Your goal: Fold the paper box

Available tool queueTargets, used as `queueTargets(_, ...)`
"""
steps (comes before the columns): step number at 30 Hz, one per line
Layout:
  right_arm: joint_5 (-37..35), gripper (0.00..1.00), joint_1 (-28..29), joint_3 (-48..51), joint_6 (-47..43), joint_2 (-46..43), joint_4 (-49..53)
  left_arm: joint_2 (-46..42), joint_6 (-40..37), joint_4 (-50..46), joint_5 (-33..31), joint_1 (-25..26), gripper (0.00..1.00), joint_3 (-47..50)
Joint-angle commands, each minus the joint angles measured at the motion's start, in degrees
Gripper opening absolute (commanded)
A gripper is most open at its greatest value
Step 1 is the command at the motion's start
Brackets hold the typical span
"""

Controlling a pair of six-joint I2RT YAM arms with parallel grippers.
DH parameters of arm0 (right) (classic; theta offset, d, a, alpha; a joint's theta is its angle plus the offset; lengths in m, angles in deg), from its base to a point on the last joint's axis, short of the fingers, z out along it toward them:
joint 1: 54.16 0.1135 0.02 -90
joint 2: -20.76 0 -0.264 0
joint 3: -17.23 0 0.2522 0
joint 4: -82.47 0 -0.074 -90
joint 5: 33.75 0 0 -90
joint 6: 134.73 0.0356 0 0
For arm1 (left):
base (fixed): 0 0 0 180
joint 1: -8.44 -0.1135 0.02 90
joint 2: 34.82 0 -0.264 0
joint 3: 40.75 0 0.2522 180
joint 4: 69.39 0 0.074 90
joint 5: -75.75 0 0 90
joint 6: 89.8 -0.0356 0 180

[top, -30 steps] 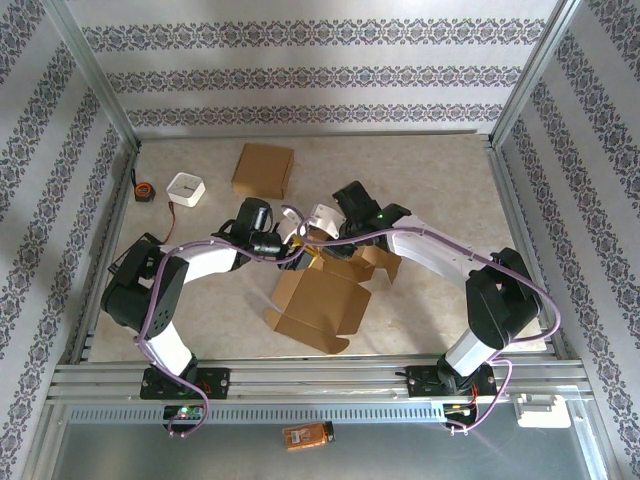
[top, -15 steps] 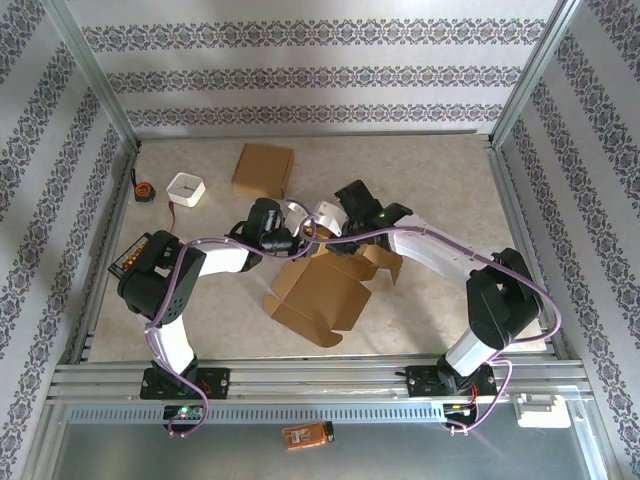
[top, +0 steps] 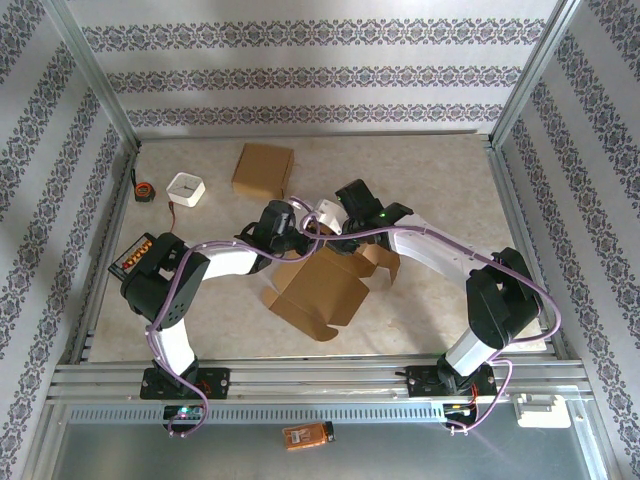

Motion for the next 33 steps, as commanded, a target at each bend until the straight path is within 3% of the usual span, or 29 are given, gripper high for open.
queueTargets(1,6.48,0.44,1.95,0.88,-2.08,0.90,0.82,1.89,2.11,0.78,0.47,1.43,0.33,-2.82)
queueTargets(5,6.50,0.44,1.93,1.17,-2.18,0.52,0.98,2.52,2.44,-0.11,-3.61,1.43,0.15,-3.05)
queueTargets(10,7.05,0.44,1.84,1.51,-2.28,0.18,0.79,2.19,9.60,-6.62,-18.19,1.43,0.00,-4.06)
queueTargets(13,7.77,0.44,1.83,1.28,-1.95,0.24,0.79,2.23,10.17,-5.02,-15.57,1.43,0.00,-3.65)
queueTargets(15,8.23,0.44,1.73,1.15,-1.90,0.33,0.86,2.21,8.85,-0.42,-9.43,1.43,0.13,-2.47)
queueTargets(18,8.21,0.44,1.78,1.10,-1.88,0.25,0.86,2.16,8.27,6.15,-1.83,1.43,0.42,-1.28)
queueTargets(21,8.37,0.44,1.76,1.23,-1.92,0.09,1.07,2.00,8.60,9.22,0.39,1.43,0.50,-1.53)
queueTargets(27,8.33,0.44,1.78,1.62,-2.16,-0.35,1.41,1.84,5.48,5.02,-2.95,1.34,0.26,-4.29)
queueTargets(33,8.81,0.44,1.69,1.82,-2.45,-0.60,1.66,0.65,3.99,3.05,-4.62,1.02,0.12,-3.90)
